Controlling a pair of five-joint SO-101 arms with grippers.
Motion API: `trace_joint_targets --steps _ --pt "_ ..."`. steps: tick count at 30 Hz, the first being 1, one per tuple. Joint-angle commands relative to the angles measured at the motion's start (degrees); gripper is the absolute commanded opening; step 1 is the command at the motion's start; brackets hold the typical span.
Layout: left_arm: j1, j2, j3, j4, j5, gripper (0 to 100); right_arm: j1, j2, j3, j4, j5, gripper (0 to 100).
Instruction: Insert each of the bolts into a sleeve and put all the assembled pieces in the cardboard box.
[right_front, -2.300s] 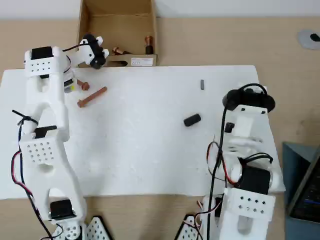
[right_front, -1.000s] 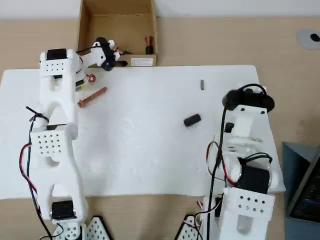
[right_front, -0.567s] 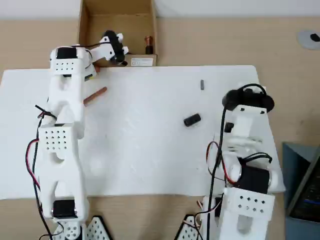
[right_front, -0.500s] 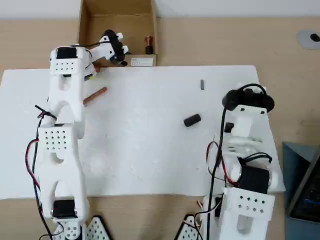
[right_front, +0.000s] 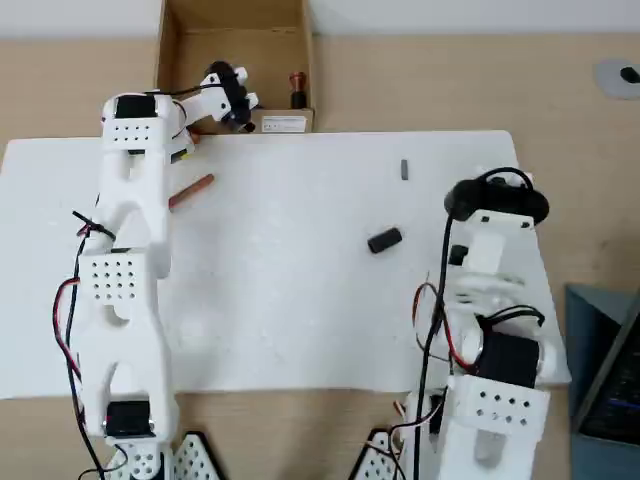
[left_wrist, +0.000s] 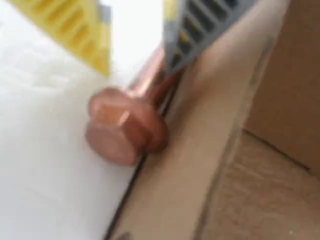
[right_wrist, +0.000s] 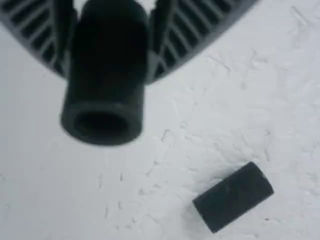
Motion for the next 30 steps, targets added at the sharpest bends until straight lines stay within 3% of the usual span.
trace_joint_targets --steps 1,14,26,30 --pt "0.88 0.84 -0.26 4.04 0.62 0 0.22 -0.75 -0.40 -0.97 -0.26 0.9" --pt "0.79 1.10 -14.77 24.44 0.62 1 0.22 -0.75 -0.40 -0.97 -0.26 0.9" --pt "0.62 0.92 -29.10 31.74 0.70 1 0.22 -0.75 -0.40 -0.97 -0.35 0.9" --pt "0.53 1.27 -29.63 31.74 0.70 10 0.22 -0.84 -0.13 -0.97 -0.35 0.9"
